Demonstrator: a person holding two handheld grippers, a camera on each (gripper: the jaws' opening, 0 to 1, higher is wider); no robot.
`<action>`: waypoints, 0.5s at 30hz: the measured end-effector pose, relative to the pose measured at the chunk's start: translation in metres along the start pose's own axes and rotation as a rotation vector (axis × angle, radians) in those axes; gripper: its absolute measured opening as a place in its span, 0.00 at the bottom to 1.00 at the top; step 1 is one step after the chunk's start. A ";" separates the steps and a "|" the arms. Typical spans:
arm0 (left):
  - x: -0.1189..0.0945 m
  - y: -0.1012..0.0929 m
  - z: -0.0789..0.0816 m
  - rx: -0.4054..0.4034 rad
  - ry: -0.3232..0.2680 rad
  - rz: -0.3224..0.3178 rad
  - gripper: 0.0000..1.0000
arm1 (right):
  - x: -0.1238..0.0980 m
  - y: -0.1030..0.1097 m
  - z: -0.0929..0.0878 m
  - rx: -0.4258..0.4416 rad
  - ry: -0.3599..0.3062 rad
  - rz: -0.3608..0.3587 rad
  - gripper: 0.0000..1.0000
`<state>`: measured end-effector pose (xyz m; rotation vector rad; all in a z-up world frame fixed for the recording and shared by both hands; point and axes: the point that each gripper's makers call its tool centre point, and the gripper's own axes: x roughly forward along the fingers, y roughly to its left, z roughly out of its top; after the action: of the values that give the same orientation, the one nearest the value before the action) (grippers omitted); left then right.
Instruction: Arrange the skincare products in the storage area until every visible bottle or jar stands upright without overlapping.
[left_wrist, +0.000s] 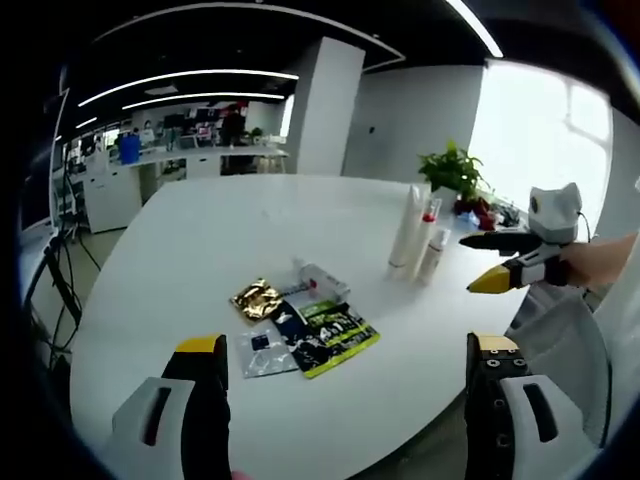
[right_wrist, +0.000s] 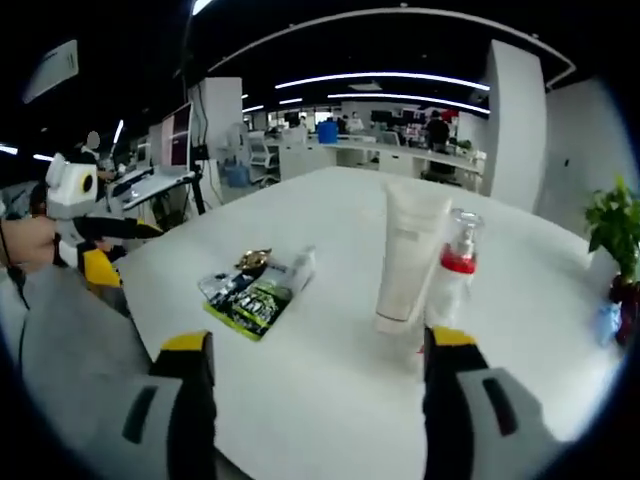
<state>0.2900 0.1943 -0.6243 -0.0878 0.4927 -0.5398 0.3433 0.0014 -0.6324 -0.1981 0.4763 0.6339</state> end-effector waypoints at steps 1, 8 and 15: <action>0.000 0.000 0.000 0.000 0.000 -0.001 0.97 | 0.004 0.002 0.002 -0.008 0.000 0.007 0.86; 0.001 0.001 -0.002 -0.023 0.002 -0.009 0.97 | 0.037 0.014 0.016 0.022 -0.002 0.081 0.77; 0.000 0.006 -0.001 -0.052 -0.009 -0.001 0.95 | 0.079 0.019 0.024 0.022 0.038 0.114 0.68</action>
<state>0.2922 0.1991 -0.6264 -0.1400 0.4979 -0.5274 0.3962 0.0652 -0.6500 -0.1633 0.5332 0.7371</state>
